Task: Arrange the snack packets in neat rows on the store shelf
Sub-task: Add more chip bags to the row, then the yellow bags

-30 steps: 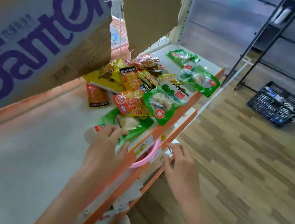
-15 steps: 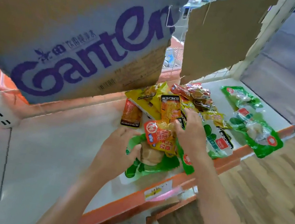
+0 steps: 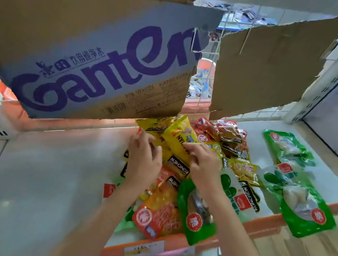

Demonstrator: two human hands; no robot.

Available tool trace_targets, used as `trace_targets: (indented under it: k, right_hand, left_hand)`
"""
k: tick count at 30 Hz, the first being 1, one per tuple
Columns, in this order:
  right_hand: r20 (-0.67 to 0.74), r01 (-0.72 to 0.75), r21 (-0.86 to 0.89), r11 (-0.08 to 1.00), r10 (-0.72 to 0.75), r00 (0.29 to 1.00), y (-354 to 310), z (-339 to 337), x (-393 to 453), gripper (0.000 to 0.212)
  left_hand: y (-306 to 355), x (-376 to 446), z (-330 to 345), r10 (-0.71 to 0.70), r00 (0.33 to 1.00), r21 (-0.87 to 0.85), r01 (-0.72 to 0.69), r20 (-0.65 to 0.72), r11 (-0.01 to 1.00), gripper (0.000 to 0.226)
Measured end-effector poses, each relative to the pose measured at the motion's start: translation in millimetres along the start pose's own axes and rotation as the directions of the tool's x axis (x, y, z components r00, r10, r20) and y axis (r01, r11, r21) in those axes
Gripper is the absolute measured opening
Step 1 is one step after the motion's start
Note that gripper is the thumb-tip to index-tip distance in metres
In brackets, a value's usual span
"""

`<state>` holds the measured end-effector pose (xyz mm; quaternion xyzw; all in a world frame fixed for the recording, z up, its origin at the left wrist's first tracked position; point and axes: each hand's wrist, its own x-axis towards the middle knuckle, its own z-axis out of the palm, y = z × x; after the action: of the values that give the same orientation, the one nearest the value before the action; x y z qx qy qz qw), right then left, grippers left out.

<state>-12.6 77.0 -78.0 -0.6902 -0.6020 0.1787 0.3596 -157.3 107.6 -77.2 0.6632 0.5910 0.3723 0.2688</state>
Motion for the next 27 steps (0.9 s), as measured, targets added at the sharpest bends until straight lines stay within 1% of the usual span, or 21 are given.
trace_targets:
  k: [1,2,3,5,7,9,10,12,14,16,17,18,19,20,22,23,25,27]
  right_hand:
    - [-0.049,-0.047,-0.013,0.999,0.047,0.998,5.9,-2.7,4.8,0.030]
    - [-0.045,-0.103,-0.038,0.994,0.102,0.994,11.5,-5.4,10.7,0.034]
    - [0.002,-0.148,-0.084,0.985,0.149,0.989,17.1,-7.9,16.9,0.042]
    - [0.130,-0.172,-0.176,0.969,0.196,0.972,26.5,-10.4,28.0,0.057]
    - [0.214,-0.184,-0.168,0.968,0.218,0.952,30.6,-12.2,35.1,0.064]
    - [0.266,-0.159,-0.133,0.978,0.190,0.945,32.3,-14.5,39.8,0.070]
    - [0.276,-0.153,-0.128,0.980,0.183,0.944,32.4,-16.3,41.1,0.072]
    - [0.288,-0.150,-0.093,0.984,0.171,0.942,33.2,-19.8,46.6,0.071]
    - [0.293,-0.114,-0.068,0.991,0.129,0.947,30.0,-23.4,51.6,0.065]
    - [0.257,-0.116,0.002,0.993,0.112,0.960,40.3,-19.7,58.7,0.067]
    - [0.227,-0.126,0.036,0.991,0.114,0.967,44.4,-18.5,61.5,0.062]
    - [0.187,-0.116,0.083,0.990,0.099,0.977,40.0,-21.7,60.3,0.050]
    - [0.140,-0.101,0.149,0.984,0.080,0.987,33.8,-25.5,58.7,0.038]
    - [0.102,-0.096,0.208,0.973,0.076,0.992,28.0,-29.4,57.8,0.035]
    - [0.051,-0.049,0.261,0.964,0.037,0.998,21.6,-34.7,57.7,0.040]
    - [0.042,-0.005,0.288,0.958,-0.008,0.999,17.3,-36.0,57.0,0.041]
    - [0.075,0.026,0.328,0.944,-0.054,0.996,5.5,-36.4,55.3,0.046]
    - [0.107,0.035,0.340,0.940,-0.076,0.991,-6.3,-35.0,52.2,0.055]
  left_hand:
    - [-1.0,5.5,3.0,-0.161,0.986,-0.016,0.162,0.051,0.987,0.032]
    - [-2.3,11.0,5.4,-0.276,0.956,-0.006,0.278,0.103,0.960,0.040]
    - [-2.8,16.2,7.4,-0.331,0.933,0.002,0.334,0.144,0.943,0.041]
    - [-1.5,25.9,11.6,-0.359,0.912,-0.047,0.375,0.196,0.926,0.028]
    - [4.2,33.9,14.1,-0.411,0.879,-0.120,0.447,0.240,0.886,0.025]
    - [2.7,41.3,19.4,-0.456,0.847,-0.190,0.512,0.272,0.838,0.027]
    - [2.0,43.8,21.9,-0.477,0.834,-0.222,0.539,0.278,0.813,0.023]
    - [1.4,47.8,24.4,-0.511,0.828,-0.283,0.560,0.230,0.779,0.014]
    - [1.7,49.4,22.9,-0.546,0.824,-0.358,0.561,0.153,0.746,0.016]
    - [0.6,48.4,18.6,-0.567,0.820,-0.416,0.545,0.081,0.728,0.017]
    - [0.5,47.5,14.8,-0.572,0.818,-0.443,0.532,0.050,0.722,0.017]
    - [-1.2,47.0,10.5,-0.582,0.813,-0.474,0.525,0.033,0.707,0.016]
    - [-1.7,46.4,5.0,-0.592,0.805,-0.512,0.522,0.031,0.682,0.013]
    - [-2.0,46.7,-1.2,-0.603,0.797,-0.556,0.517,0.036,0.651,0.010]
    - [-0.7,47.6,-14.3,-0.608,0.791,-0.611,0.517,0.072,0.600,0.013]
    - [-0.9,47.4,-20.8,-0.598,0.796,-0.607,0.522,0.094,0.600,0.013]
    - [0.1,43.7,-33.5,-0.584,0.801,-0.565,0.545,0.133,0.619,0.010]
    - [1.6,34.4,-44.2,-0.589,0.793,-0.558,0.562,0.154,0.610,0.008]
